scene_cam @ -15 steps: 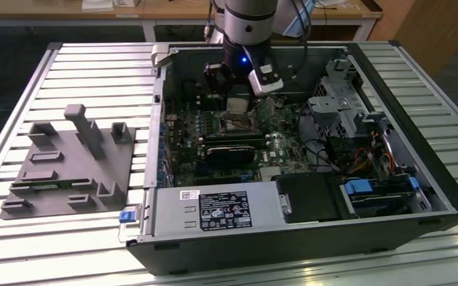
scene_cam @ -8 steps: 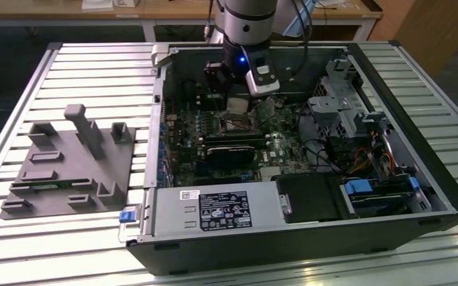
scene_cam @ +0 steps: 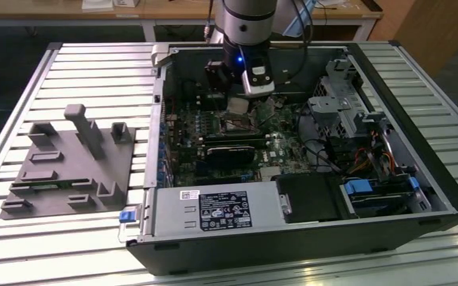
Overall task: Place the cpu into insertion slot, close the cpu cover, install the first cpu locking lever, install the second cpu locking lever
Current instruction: 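Place the cpu into insertion slot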
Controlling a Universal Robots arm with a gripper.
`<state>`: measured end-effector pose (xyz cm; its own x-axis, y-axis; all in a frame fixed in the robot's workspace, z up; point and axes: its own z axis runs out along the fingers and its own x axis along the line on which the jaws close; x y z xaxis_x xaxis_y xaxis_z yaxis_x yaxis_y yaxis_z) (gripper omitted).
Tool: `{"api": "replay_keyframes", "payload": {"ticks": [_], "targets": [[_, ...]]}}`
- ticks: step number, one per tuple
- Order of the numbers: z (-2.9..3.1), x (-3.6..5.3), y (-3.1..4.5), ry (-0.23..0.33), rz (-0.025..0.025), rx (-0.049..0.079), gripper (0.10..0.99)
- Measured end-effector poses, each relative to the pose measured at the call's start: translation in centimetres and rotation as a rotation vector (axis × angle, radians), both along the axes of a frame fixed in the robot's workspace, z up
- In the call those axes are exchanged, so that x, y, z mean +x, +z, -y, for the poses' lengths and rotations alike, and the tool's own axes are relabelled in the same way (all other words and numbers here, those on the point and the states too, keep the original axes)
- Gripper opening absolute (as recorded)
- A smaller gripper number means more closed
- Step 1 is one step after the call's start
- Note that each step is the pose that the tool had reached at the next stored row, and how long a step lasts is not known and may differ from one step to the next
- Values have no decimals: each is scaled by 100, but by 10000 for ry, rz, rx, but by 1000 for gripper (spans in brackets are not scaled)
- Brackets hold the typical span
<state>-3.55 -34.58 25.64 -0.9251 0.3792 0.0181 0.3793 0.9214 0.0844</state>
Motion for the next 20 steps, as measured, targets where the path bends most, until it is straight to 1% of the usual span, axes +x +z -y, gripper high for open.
{"api": "replay_keyframes", "payload": {"ticks": [20], "targets": [[0, 0, -10, -3096, 0, 1, 537]]}}
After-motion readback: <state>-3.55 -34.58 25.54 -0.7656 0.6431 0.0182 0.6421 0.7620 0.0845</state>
